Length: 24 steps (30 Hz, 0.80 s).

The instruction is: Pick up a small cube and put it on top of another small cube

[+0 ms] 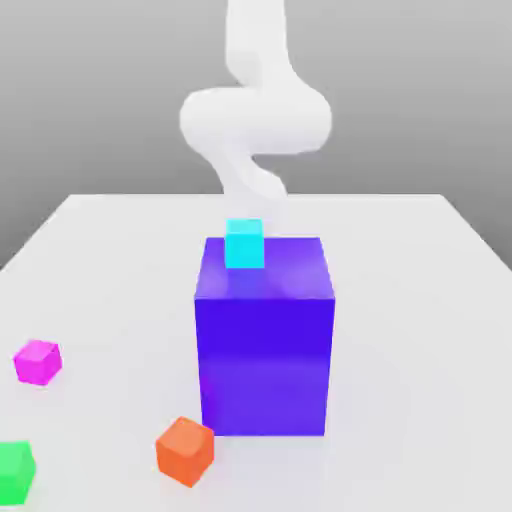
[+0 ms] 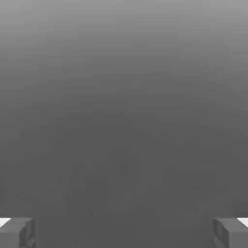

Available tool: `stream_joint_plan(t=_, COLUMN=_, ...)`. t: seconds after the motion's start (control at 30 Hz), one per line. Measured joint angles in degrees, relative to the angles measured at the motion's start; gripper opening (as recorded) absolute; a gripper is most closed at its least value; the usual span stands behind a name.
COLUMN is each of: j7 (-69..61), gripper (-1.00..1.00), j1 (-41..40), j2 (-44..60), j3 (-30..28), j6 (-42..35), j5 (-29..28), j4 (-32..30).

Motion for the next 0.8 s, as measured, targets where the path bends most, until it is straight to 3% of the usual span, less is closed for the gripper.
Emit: stream_joint_plan(t=0.8, j7=37.3, gripper=0.00, j1=-26.4, j2=49.9, j3=-19.1, j6=25.9, j5=10.0, j4=-17.6)
